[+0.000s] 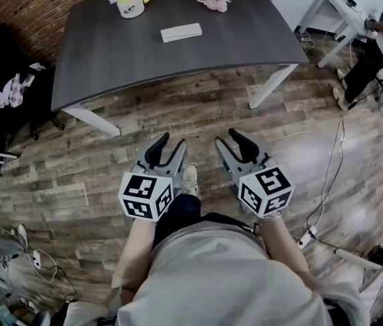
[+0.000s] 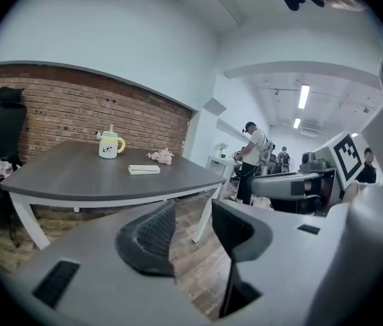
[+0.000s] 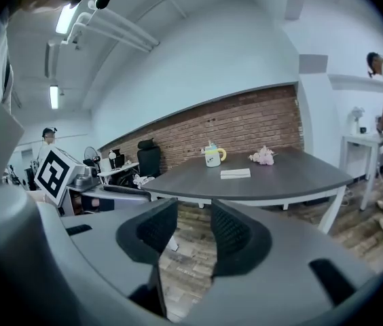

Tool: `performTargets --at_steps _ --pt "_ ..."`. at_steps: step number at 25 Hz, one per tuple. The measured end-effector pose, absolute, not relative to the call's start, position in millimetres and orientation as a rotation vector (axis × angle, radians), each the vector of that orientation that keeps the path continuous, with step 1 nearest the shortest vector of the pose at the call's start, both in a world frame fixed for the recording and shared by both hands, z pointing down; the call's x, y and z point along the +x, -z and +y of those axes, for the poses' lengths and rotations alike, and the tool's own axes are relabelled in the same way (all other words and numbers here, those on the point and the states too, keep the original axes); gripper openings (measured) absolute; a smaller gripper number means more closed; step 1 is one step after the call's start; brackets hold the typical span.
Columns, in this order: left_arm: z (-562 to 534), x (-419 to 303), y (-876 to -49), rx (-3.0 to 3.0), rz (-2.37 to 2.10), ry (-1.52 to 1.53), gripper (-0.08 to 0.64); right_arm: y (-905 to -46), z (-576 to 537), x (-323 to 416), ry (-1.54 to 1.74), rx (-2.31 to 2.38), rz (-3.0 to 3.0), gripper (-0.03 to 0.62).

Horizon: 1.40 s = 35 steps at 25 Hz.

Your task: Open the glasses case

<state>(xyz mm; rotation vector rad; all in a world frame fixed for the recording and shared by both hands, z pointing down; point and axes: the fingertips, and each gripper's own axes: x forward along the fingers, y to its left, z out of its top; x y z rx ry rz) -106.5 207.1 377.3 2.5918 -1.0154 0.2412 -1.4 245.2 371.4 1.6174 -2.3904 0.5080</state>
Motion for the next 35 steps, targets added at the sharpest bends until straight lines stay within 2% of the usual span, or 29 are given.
performTargets --at_steps 9,35 --pt "119 -105 -372 2.627 -0.959 -0.267 0.181 -359 157 -3 -0.498 1.675 -2.366 0.149" --pt "11 -98 -380 2.578 -1.015 -0.278 0.181 -365 33 12 -0.518 1.596 -2.433 0.147"
